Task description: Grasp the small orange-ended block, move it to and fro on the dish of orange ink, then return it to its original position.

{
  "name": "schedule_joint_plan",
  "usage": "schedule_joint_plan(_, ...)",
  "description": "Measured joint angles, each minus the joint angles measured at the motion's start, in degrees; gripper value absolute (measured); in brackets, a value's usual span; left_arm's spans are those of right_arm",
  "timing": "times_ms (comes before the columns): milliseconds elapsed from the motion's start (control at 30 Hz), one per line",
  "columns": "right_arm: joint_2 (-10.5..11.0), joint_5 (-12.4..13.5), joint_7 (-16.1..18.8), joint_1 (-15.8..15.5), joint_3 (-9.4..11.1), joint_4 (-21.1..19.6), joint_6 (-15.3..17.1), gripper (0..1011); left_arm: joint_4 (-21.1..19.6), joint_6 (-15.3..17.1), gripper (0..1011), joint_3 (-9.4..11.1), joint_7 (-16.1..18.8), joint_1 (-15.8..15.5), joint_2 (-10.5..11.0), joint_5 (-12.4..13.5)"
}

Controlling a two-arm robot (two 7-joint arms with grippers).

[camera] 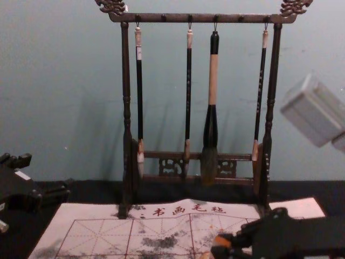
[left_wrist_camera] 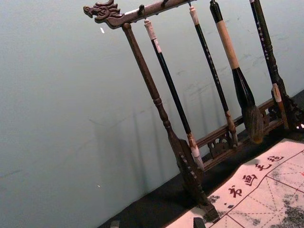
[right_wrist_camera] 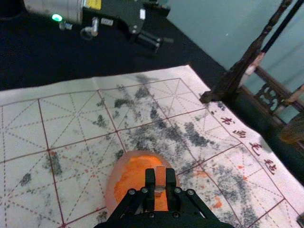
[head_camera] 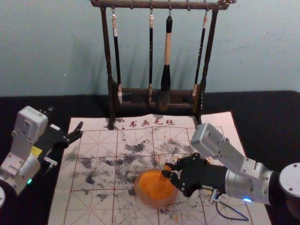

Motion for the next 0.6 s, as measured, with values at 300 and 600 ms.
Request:
schedule_joint_plan(300, 1.03, 2.20, -2.51, -1.45, 3.42, -2.78, 1.06, 105, 0.00, 0.00, 1002, 0.00, 0.00, 0.00, 0.00, 0.00)
schedule_joint_plan(600, 2.45, 2.97, -5.51, -2.87, 7.35, -3.90, 2.73, 105, 0.00, 0.00, 1001, 0.00, 0.00, 0.00, 0.00, 0.00)
